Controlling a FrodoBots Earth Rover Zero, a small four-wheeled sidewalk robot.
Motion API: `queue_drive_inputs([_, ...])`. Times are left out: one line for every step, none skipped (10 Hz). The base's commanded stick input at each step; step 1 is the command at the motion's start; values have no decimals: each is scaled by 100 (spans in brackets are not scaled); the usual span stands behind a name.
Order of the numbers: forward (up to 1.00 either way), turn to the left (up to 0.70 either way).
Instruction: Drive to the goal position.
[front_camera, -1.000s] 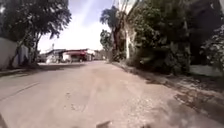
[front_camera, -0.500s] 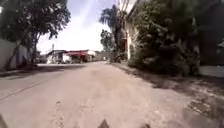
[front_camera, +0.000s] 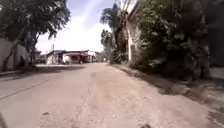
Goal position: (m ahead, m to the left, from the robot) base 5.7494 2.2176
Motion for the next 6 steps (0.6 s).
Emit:
queue_drive_inputs([70,0])
queue_drive_inputs([70,0])
queue_drive_inputs([70,0])
queue_drive_inputs([70,0])
queue_drive_inputs([70,0])
queue_drive_inputs([70,0])
